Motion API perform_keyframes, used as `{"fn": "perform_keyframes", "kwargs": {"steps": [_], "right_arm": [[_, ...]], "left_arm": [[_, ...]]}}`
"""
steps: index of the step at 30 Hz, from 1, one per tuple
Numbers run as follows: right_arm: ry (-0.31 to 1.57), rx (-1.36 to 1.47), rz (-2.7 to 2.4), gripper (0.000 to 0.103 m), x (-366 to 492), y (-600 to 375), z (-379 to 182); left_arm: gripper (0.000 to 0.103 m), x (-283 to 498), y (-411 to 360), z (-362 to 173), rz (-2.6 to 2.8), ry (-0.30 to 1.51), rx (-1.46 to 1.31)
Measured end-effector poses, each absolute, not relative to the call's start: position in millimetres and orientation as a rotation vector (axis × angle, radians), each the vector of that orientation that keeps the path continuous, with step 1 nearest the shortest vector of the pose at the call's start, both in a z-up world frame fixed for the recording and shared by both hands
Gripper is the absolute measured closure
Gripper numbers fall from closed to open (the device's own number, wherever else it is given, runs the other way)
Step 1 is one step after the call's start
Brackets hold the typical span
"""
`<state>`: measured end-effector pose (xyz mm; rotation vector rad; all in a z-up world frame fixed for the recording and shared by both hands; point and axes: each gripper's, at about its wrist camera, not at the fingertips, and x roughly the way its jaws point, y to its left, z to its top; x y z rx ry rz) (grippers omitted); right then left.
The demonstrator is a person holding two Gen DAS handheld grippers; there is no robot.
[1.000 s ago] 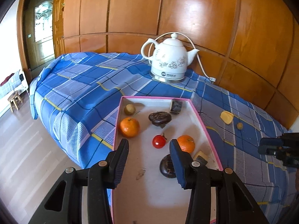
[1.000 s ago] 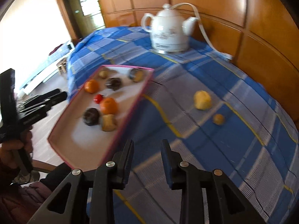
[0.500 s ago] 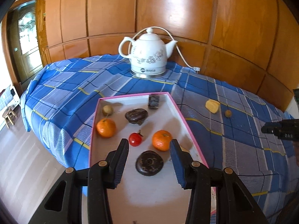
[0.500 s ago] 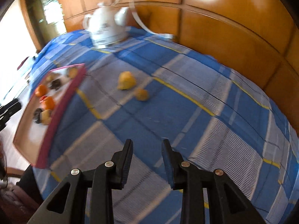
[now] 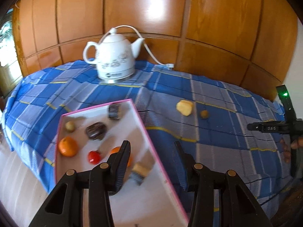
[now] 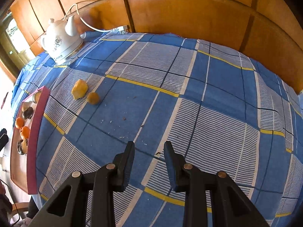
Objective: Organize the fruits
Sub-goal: 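Move both tools back over the bed toward the yellow pepper piece, then grasp the yellow pepper piece with the left gripper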
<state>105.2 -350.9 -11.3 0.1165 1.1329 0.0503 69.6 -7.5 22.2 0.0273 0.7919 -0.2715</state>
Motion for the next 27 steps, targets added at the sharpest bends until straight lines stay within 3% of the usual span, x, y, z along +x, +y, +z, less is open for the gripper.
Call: {"fn": "perform_keyframes", "kwargs": {"steps": [9,27], "right_arm": [[1.119,0.18,0.049,0.071,106.9,-357.6,-4.2],[1.093,0.219,0.103,0.07,105.3,-352.3,8.2]], "left_arm": [[0.056,108.3,-53.3,18.7,-0.362,0.88,0.002],[0.045,223.0,-119.7,-23.1,-0.375,1.086,-0.204]]}}
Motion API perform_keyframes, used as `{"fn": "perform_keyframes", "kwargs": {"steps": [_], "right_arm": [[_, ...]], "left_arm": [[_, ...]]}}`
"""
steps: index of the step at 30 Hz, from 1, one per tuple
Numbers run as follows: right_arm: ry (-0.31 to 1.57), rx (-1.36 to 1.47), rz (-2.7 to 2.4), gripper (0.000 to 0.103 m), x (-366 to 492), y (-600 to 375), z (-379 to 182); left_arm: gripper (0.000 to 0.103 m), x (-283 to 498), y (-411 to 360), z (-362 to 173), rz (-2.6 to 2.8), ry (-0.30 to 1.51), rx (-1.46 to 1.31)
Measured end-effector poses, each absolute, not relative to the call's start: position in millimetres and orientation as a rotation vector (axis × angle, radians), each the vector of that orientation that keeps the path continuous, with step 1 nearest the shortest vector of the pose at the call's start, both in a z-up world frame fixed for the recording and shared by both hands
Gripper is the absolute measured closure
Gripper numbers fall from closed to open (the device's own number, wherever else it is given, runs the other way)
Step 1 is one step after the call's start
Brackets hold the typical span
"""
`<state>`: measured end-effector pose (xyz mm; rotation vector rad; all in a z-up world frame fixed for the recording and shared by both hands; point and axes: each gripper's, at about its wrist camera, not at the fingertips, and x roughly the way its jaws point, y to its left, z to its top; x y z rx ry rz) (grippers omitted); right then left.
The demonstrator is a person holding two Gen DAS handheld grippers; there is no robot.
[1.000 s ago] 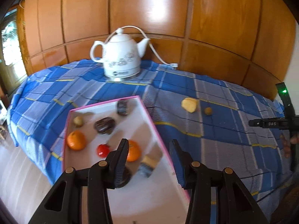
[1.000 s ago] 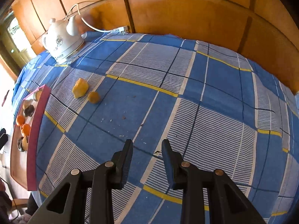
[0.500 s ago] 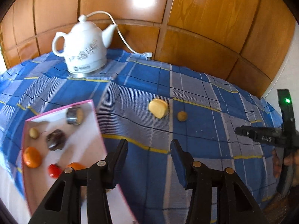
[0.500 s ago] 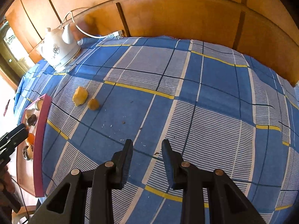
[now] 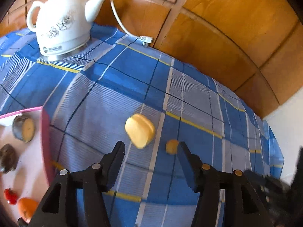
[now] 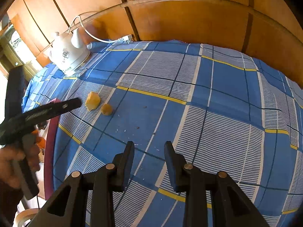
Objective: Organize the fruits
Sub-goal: 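Grasp the yellow pepper piece with the left gripper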
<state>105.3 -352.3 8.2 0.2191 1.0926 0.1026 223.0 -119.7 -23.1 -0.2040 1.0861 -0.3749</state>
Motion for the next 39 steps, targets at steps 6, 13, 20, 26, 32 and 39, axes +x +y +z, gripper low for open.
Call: {"fn": "perform_keyframes", "kwargs": {"steps": [6,13,20,26,32,39], "right_arm": [[1.085,0.246,0.119,0.068,105.9,-353.2,11.9],[1.084,0.26,0.132,0.068,106.6,-352.8,13.6],[1.088,0.256,0.117,0.068,106.2,-354.1,12.0],[1.098,0.246,0.092,0.068,106.5,-356.6,8.7],[1.103,0.233,0.068,0.068,106.2,-358.2,6.8],[1.108,0.218,0.048,0.068,106.2,-358.5,4.8]], "left_arm": [[0.042,254.9,-135.0,-38.8,-0.333,1.124,-0.222],[0.042,272.2,-145.5,-57.4,-0.286,1.156,-0.16],[0.061,261.8,-141.2,-57.0,-0.317,1.114,-0.067],[0.062,231.6,-131.3,-46.0,-0.39,1.084,-0.03],[0.062,179.6,-134.3,-40.3,-0.582,1.108,0.052],[0.057,139.8,-146.9,-41.3,-0.643,1.071,0.195]]}}
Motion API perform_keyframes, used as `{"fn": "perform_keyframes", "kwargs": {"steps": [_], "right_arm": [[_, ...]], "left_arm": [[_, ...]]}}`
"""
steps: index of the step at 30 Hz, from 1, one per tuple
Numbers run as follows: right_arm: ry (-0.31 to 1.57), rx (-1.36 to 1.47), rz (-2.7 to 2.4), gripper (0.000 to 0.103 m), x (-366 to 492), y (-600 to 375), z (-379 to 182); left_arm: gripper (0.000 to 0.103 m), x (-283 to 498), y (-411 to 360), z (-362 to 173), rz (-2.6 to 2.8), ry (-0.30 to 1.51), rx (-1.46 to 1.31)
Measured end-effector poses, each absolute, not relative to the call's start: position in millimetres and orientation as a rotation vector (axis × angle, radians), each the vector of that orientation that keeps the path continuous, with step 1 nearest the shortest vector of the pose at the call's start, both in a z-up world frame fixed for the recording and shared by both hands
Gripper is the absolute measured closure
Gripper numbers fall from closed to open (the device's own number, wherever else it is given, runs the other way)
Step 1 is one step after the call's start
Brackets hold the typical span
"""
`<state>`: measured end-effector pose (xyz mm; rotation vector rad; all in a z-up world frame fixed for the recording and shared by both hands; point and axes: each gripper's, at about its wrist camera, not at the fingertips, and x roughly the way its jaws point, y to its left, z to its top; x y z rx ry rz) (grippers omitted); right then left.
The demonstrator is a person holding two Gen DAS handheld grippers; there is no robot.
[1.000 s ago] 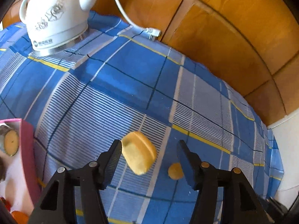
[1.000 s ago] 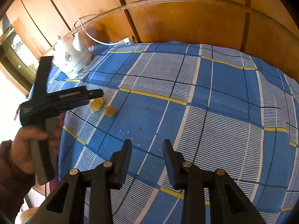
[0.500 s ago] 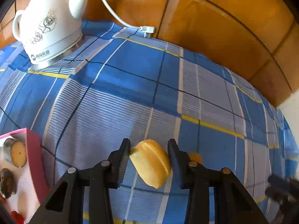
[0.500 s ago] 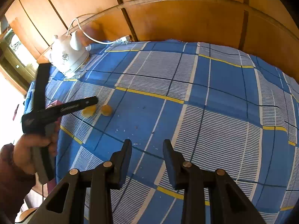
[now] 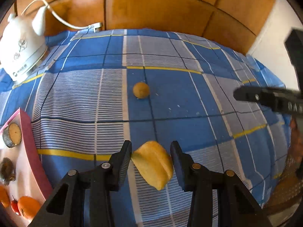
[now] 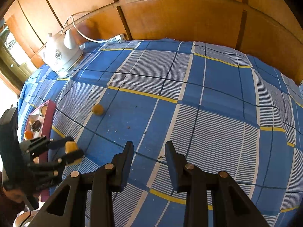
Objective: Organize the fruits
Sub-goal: 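Grasp the yellow pepper piece with the left gripper, then hold the pepper with left while right moves to the small tan fruit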
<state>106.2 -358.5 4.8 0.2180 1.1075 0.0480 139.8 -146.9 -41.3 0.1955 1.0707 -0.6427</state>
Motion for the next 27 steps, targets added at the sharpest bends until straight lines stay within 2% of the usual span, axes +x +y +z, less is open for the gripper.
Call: {"fn": "perform_keyframes", "kwargs": {"steps": [2,10,15,17,23,27], "right_arm": [[1.107,0.223,0.043,0.068,105.9,-360.2,5.4],[1.097,0.213,0.053,0.068,104.1,-356.7,9.2],[1.095,0.213,0.049,0.068,103.9,-357.6,9.7],[1.096,0.213,0.046,0.068,104.1,-358.0,9.5],[1.095,0.212,0.041,0.068,103.4,-358.1,8.4],[1.099,0.207,0.057,0.068,104.6,-356.2,6.2]], "left_arm": [[0.048,133.7,-145.8,-39.4,-0.631,1.056,0.199],[0.041,135.0,-141.5,-44.8,-0.556,1.101,0.09],[0.047,139.4,-155.1,-52.2,-0.541,1.111,0.113],[0.064,137.0,-159.6,-54.3,-0.524,1.079,0.181],[0.072,114.1,-139.7,-48.3,-0.535,1.002,0.175],[0.072,88.9,-127.6,-45.4,-0.539,0.943,0.171]]}}
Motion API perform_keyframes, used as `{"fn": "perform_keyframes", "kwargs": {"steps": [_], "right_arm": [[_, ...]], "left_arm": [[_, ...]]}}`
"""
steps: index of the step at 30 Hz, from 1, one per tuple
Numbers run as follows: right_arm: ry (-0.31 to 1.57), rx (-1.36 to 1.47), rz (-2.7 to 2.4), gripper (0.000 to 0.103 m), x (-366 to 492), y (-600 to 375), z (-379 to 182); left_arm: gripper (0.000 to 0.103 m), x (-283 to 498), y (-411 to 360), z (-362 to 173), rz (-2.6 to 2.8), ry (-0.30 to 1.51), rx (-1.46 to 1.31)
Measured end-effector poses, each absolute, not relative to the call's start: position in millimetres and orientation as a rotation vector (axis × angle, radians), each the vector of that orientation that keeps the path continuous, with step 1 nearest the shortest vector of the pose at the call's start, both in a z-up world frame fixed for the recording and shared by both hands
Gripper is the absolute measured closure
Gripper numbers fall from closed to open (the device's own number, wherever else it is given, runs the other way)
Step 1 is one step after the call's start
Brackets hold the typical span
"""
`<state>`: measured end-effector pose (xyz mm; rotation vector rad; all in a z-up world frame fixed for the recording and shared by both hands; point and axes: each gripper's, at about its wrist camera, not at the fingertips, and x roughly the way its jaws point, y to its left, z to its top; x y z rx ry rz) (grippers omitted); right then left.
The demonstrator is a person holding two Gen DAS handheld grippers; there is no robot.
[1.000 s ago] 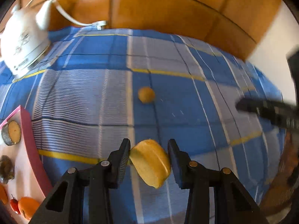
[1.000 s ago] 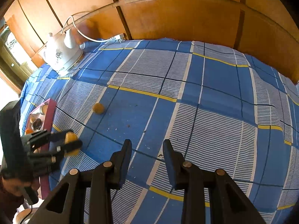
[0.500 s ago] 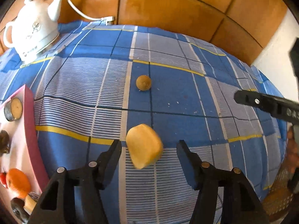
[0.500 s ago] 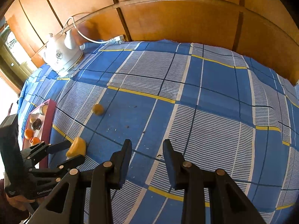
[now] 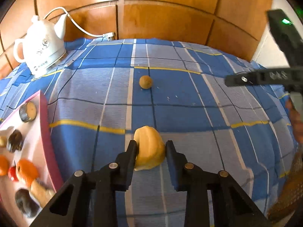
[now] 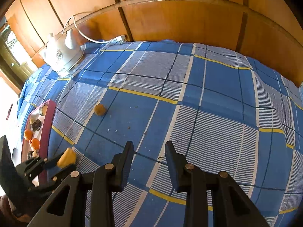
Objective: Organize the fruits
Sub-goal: 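Hold the pepper with left while right moves to the small tan fruit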
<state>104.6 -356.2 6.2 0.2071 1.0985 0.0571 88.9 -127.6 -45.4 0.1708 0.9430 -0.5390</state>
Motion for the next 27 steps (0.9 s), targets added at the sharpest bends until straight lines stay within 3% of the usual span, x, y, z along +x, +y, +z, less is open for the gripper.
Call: {"fn": "perform_keyframes", "kwargs": {"steps": [14,27], "right_arm": [[1.126,0.2,0.198,0.068,110.4,-320.0,-5.8],[1.168,0.162,0.244,0.069,196.4,-253.6,-28.8]], "left_arm": [[0.069,80.3,-122.9,-57.2,-0.542,0.889,0.121],[0.068,80.2,-119.0,-60.6,-0.534,0.901,0.078]]}}
